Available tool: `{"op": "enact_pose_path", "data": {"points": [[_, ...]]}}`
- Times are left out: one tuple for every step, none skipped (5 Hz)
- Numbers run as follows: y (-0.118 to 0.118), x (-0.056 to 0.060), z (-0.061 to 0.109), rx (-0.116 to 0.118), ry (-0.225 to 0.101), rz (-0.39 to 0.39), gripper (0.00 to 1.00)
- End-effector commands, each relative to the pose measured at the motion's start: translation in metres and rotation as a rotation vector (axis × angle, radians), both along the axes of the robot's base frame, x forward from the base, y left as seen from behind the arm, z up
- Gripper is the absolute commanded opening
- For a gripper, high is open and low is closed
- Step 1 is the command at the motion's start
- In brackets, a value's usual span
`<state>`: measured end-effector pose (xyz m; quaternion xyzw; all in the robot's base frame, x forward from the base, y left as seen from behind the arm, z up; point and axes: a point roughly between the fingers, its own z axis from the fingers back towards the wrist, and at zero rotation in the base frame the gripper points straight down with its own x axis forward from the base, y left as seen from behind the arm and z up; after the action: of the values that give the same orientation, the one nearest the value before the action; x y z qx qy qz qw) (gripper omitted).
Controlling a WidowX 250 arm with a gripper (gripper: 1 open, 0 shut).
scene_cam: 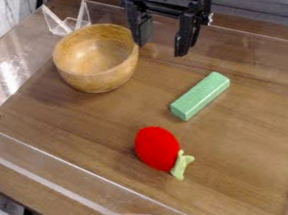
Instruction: Move the red object to the left side of the table
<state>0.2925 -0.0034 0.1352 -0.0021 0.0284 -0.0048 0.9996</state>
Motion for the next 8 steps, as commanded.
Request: {"op": "enact_pose_path", "data": {"points": [[0.002, -0.005, -0.005, -0.006, 0.038, 0.084, 1.00], [-0.004, -0.008, -0.013, -0.016, 0.069, 0.133, 1.00], [-0.010, -0.019, -0.017, -0.034, 0.072, 0.247, 1.00], [-0.014, -0.044, -0.037, -0.069, 0.040, 0.470, 1.00], [-0.017, -0.066, -0.058, -0.118, -0.003, 0.704, 1.00], [-0.008, -0.076, -0.074, -0.191, -0.031, 0.905, 1.00], [-0.009, -0.076, -0.080, -0.266, -0.061, 1.020, 1.00], [-0.011, -0.076, -0.073, -0.310, -0.075, 1.008, 1.00]]}}
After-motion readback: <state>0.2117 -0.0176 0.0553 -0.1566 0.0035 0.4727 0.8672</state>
